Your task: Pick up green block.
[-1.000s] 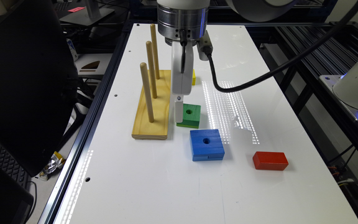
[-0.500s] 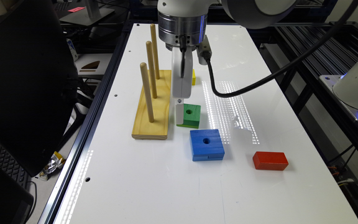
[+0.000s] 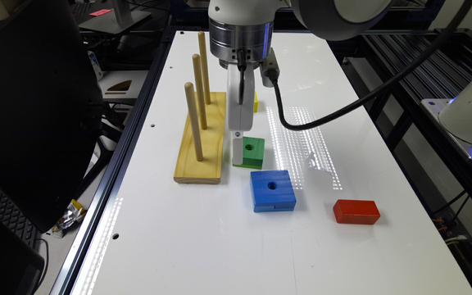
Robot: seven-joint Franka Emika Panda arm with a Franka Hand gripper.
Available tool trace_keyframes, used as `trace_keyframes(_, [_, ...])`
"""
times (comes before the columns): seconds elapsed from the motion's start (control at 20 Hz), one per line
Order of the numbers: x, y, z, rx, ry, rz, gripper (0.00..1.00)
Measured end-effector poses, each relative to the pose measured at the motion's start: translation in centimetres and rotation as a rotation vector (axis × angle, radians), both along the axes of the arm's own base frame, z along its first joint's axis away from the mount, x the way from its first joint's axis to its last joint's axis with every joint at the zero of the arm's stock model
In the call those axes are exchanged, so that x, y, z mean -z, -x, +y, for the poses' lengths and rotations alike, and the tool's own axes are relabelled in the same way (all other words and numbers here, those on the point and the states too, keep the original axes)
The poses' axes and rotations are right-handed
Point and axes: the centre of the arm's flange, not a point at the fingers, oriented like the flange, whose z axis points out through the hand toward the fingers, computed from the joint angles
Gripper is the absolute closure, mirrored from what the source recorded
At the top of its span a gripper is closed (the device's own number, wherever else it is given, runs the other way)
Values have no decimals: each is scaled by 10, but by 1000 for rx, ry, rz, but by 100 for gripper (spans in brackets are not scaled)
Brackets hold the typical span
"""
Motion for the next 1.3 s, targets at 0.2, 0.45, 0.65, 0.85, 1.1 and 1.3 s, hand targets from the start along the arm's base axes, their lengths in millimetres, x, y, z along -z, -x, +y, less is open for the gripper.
trace_keyframes(0.2, [0,0,0,-1,0,1,0])
trace_keyframes(0.45, [1,1,1,-3,-1,2,0])
trace_keyframes(0.65, [3,2,2,-3,0,7,0])
trace_keyframes(0.85, [16,4,2,-2,-3,17,0])
trace_keyframes(1.1, [31,5,2,0,-7,16,0])
trace_keyframes(1.3, [32,5,2,0,-7,16,0])
